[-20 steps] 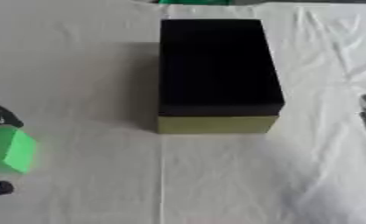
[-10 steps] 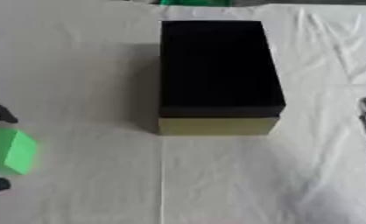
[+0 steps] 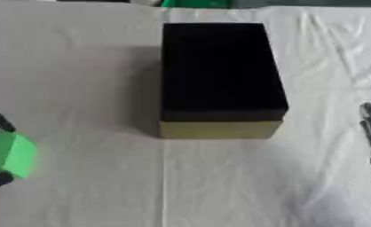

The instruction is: Pick up objects on the table and place them in the box.

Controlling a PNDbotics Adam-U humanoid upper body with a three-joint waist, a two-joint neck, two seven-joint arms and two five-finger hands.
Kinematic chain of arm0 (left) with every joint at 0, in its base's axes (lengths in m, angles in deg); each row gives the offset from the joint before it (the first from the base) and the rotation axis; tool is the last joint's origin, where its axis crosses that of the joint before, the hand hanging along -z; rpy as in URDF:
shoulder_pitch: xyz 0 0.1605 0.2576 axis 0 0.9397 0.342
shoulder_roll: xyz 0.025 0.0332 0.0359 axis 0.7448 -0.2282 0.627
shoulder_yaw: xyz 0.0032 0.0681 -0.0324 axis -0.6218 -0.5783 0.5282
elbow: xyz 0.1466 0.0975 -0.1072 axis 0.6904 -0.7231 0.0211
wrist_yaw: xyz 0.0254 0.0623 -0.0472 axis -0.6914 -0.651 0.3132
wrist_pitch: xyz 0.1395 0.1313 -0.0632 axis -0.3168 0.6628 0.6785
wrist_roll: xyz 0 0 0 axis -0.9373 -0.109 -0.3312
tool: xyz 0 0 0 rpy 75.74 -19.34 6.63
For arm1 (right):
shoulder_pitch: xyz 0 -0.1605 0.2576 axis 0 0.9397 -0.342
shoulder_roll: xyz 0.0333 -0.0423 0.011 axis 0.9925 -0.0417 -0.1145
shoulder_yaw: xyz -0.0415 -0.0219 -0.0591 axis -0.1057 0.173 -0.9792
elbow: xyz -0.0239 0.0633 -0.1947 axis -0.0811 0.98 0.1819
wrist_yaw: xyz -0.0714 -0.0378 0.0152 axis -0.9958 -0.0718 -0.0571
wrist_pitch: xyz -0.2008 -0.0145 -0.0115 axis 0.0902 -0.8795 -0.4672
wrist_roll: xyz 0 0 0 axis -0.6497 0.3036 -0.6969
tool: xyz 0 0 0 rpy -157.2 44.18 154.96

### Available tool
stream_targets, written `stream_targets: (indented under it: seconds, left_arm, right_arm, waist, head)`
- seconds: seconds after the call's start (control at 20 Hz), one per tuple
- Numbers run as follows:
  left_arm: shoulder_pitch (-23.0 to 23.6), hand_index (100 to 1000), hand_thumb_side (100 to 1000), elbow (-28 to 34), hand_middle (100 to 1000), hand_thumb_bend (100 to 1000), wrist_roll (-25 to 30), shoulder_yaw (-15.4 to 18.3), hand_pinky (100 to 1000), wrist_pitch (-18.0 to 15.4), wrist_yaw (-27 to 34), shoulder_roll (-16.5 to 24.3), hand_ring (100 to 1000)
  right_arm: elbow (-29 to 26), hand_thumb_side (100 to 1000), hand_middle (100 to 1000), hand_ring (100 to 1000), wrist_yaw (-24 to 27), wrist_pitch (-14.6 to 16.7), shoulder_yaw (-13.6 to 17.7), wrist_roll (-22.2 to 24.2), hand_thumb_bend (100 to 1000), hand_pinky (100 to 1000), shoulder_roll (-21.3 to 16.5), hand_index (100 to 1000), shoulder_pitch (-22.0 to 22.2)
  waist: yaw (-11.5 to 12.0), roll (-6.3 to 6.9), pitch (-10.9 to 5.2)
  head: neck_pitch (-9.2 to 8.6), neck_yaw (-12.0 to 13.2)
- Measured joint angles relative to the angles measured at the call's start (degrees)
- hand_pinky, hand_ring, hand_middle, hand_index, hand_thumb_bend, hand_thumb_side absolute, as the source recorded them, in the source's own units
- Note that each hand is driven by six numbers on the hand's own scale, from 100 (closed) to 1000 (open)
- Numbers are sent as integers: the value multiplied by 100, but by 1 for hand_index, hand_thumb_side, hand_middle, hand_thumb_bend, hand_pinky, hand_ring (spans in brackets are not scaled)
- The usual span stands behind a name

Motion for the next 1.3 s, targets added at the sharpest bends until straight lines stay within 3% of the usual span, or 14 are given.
stream_targets:
  seconds: [0.15, 0.5, 0.7, 1.0, 1.3]
  left_arm:
    - [-8, 736, 344, -5, 684, 346, -73, -2, 651, -11, 47, -3, 697]
    - [-71, 690, 318, -144, 634, 156, -302, -34, 574, -101, -174, -45, 634]
    - [-20, 728, 350, -42, 679, 203, -391, -7, 603, -162, -263, -55, 668]
    - [103, 715, 364, 471, 661, 160, -382, 262, 586, -100, -191, 57, 647]
    - [-315, 728, 382, 555, 674, 150, -609, 388, 591, -320, -56, 58, 656]
  right_arm:
    - [0, 1000, 805, 784, 13, 0, 0, 0, 100, 866, 6, 817, 2]
    - [0, 1000, 805, 785, 48, 0, 0, 0, 100, 866, 41, 818, 5]
    - [0, 1000, 805, 785, 66, 0, 2, 0, 100, 867, 42, 818, 51]
    - [0, 1000, 805, 785, 66, -3, 4, 2, 100, 867, 42, 818, 58]
    - [0, 1000, 805, 786, 66, -9, 4, 7, 100, 868, 42, 819, 79]
  waist:
    - [0, 0, 0]
    - [-3, 1, 0]
    - [-4, -1, 6]
    - [19, 8, 21]
    - [37, 34, 11]
  head:
    - [0, 0]
    - [-1, -2]
    - [0, -24]
    - [0, -93]
    - [0, -178]
